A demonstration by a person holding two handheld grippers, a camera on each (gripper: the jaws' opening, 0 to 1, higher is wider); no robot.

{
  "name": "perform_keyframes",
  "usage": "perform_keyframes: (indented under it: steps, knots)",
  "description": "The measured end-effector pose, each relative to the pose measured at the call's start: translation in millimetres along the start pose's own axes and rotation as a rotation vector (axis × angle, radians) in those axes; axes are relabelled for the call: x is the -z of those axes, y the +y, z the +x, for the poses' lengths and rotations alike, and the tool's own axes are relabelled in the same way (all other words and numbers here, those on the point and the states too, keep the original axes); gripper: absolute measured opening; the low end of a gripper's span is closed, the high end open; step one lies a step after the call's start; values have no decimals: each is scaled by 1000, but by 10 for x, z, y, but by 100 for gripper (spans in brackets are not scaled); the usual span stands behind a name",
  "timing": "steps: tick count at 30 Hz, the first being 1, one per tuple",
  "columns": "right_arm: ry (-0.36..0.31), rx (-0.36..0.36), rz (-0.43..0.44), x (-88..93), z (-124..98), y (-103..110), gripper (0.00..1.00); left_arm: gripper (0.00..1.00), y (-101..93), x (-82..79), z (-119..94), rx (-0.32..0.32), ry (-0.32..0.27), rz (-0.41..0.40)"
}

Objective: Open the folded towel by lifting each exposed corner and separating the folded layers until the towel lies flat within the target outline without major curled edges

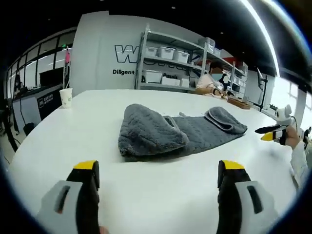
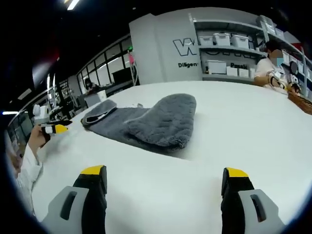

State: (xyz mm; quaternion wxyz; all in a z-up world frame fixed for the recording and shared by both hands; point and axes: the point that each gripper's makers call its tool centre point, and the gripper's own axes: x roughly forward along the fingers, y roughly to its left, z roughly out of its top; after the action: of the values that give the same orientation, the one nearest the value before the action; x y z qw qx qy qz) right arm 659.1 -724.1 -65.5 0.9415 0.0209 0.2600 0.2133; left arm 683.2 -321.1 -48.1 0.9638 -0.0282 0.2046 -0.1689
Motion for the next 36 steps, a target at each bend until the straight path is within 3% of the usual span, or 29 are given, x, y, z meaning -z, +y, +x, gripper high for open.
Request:
perform_keyframes:
  steps: [4, 10, 14, 17, 22, 26, 30, 32, 36]
  knots:
    - [-2, -2, -29, -17, 20, 25, 99, 99, -47, 59, -40, 8, 26, 32]
    - [3, -9, -78, -17, 74, 83, 99, 99, -142, 31, -48, 38, 18, 33]
    - [-77, 7, -115, -172, 102, 108, 99, 99, -189, 102, -14, 54, 44, 33]
    - [-121, 8, -191, -267, 119, 157, 99, 99, -236, 144, -32, 80, 61, 27]
    - [-177, 26, -294, -383, 153, 255, 95, 99, -233, 79, -71, 86, 35, 15]
    - [-219, 45, -406, -455, 205, 368, 83, 99, -221, 81, -74, 83, 39, 12]
    - [-221, 82, -579, -465, 267, 457, 64, 99, -249, 83, -68, 102, 41, 2]
    - [-206, 96, -627, -442, 289, 496, 61, 99, -252, 80, -67, 103, 41, 1]
    - [-209, 96, -620, -422, 341, 585, 48, 99, -262, 78, -65, 109, 41, -4]
